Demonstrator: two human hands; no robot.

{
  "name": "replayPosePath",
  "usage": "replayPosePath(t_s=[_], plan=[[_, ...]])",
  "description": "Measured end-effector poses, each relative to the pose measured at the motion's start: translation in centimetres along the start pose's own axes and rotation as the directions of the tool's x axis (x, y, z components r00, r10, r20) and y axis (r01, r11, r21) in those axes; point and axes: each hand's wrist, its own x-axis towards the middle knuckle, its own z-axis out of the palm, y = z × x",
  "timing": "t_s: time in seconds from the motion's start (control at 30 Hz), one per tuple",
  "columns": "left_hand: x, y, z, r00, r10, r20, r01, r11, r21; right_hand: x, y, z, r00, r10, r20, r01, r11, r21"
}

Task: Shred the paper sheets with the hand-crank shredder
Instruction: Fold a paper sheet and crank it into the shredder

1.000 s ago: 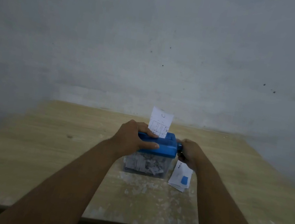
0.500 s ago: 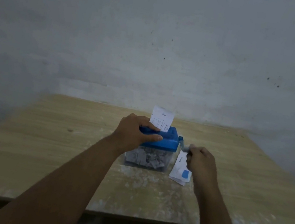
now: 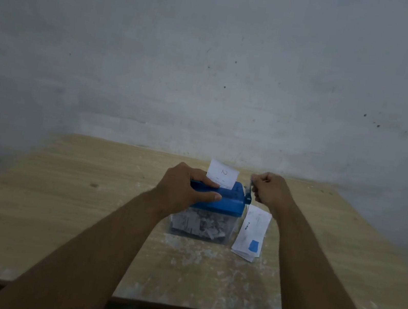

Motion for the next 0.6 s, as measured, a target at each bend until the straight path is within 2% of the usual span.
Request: replayPosePath(t_s=[0.07, 0.13, 0.4, 0.43, 0.53, 0.6], plan=[[-0.2, -0.1, 0.2, 1.0, -0.005, -0.02, 0.004, 1.0, -0.019, 0.1, 1.8, 1.3, 0.994, 0.097, 0.057, -0.095, 0.995, -0.044], [-0.2, -0.2, 0.3, 0.999, 0.008, -0.034, -0.008, 1.0, -0.018, -0.6, 3.6, 2.0, 0.984, 0.164, 0.073, -0.166, 0.986, 0.017], [-0.3, -0.1, 0.6, 0.997, 0.038, -0.074, -0.037, 0.999, 0.018, -6.1, 7.4, 2.8, 0.984, 0.177, -0.038, -0.179, 0.98, -0.09], [-0.3, 0.0, 0.6, 0.997, 0.036, -0.074, -0.035, 0.999, 0.015, -6.9, 7.2, 2.6, 0.984, 0.164, -0.069, -0.169, 0.983, -0.07], [-0.3, 0.1, 0.5, 0.997, 0.018, -0.076, -0.015, 0.999, 0.034, -9.5, 5.3, 1.6, 0.976, 0.165, -0.139, -0.144, 0.978, 0.152], [-0.2, 0.0, 0.4, 0.998, 0.006, -0.059, -0.002, 0.998, 0.068, -9.7, 3.2, 0.4, 0.976, 0.158, -0.148, -0.127, 0.971, 0.203]])
